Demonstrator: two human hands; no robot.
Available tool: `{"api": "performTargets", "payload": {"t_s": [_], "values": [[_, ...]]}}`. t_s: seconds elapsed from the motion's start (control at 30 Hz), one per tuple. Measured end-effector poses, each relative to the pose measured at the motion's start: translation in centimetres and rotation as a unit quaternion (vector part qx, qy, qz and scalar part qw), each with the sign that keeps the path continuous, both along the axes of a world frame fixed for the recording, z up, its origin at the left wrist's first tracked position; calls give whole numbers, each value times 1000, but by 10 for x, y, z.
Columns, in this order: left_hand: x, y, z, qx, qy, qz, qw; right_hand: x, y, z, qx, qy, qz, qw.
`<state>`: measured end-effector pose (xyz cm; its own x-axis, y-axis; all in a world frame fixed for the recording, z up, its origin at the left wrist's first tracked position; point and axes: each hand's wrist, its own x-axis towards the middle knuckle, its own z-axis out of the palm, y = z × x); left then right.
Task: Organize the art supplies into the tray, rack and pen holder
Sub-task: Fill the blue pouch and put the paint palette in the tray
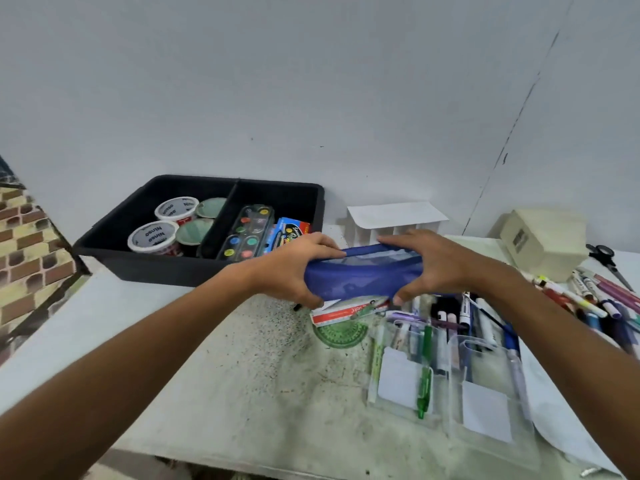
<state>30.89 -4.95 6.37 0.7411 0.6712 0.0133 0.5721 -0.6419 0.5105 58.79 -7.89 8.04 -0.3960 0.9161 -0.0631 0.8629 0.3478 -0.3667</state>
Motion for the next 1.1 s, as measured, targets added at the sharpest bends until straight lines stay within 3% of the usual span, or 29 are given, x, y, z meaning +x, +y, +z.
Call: {"api": "performTargets", "payload": {"t_s": [0.2, 0.33, 0.57, 0.7, 0.83, 0.9, 0.97, 1.1], "values": [[-91, -32, 4, 100, -12, 40, 994, -86, -1, 5, 118, -68, 69, 988], [-149, -58, -14, 148, 26, 53, 987, -141, -17, -17, 163, -92, 120, 975], [-215, -85, -63, 63, 126, 64, 988, -227, -57, -82, 130, -105, 141, 976], [-229, -83, -78, 29, 244, 85, 966, -245, -51, -108, 109, -115, 133, 978], [-229, -74, -81, -22, 289, 123, 949, -246, -44, -118, 100, -126, 132, 978], [-225, -74, -81, -17, 282, 144, 948, -244, -45, -118, 102, -108, 130, 980], [-213, -76, -80, 50, 225, 161, 960, -236, -50, -115, 110, -43, 116, 986], [-165, -79, -80, 193, 54, 118, 973, -200, -60, -114, 264, 103, 67, 957]]}}
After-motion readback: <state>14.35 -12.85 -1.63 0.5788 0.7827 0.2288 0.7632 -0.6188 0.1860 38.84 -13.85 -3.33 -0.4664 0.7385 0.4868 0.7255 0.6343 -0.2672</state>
